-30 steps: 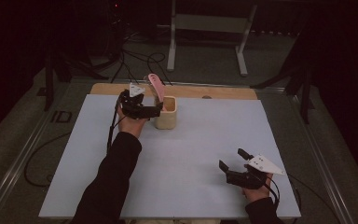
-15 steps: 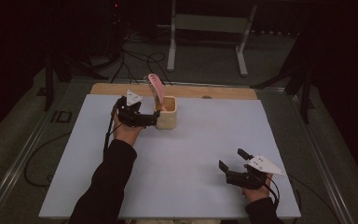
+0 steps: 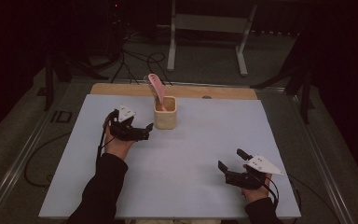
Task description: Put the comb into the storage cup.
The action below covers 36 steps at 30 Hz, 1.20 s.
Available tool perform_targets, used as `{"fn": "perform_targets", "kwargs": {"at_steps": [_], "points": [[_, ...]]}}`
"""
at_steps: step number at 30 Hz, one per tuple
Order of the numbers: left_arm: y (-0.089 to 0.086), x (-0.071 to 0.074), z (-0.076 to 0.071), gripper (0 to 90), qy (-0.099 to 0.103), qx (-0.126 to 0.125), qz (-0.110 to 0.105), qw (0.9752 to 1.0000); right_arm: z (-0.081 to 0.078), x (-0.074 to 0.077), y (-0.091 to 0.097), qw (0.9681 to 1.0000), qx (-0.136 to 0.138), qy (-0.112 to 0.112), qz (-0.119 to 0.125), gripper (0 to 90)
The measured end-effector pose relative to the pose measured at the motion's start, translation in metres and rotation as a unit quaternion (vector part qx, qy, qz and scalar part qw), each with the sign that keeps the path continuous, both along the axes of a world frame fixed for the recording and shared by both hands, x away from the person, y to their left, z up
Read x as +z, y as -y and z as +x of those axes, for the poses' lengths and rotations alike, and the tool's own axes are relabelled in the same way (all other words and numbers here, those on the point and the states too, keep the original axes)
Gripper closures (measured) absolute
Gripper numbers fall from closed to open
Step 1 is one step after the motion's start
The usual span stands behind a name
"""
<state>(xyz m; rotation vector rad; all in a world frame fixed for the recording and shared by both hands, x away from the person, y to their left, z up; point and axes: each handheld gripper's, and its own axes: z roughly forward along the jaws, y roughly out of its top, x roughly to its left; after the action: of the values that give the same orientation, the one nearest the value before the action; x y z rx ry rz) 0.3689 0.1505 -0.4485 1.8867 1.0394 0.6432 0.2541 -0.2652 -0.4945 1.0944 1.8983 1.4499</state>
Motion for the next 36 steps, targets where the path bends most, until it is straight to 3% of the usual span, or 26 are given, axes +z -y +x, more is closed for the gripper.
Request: {"fn": "perform_targets", "kwargs": {"at_steps": [6, 17, 22, 36], "points": [[-0.013, -0.007, -0.015, 0.0, 0.002, 0.001, 0.006, 1.0, 0.0, 0.0, -0.002, 1.0, 0.003, -0.001, -0.002, 9.3], [-0.04, -0.02, -0.038, 0.0, -0.005, 0.012, -0.012, 0.9998, 0.0, -0.001, -0.003, 1.0, 0.004, -0.002, -0.004, 9.3], [-0.046, -0.024, -0.048, 0.0, 0.0, 0.012, -0.007, 0.9999, 0.0, -0.001, -0.004, 1.0, 0.004, -0.003, -0.004, 9.3], [-0.067, -0.034, -0.074, 0.0, 0.013, 0.01, -0.022, 0.9996, 0.0, -0.001, -0.004, 1.0, 0.006, -0.001, -0.004, 9.3]]}}
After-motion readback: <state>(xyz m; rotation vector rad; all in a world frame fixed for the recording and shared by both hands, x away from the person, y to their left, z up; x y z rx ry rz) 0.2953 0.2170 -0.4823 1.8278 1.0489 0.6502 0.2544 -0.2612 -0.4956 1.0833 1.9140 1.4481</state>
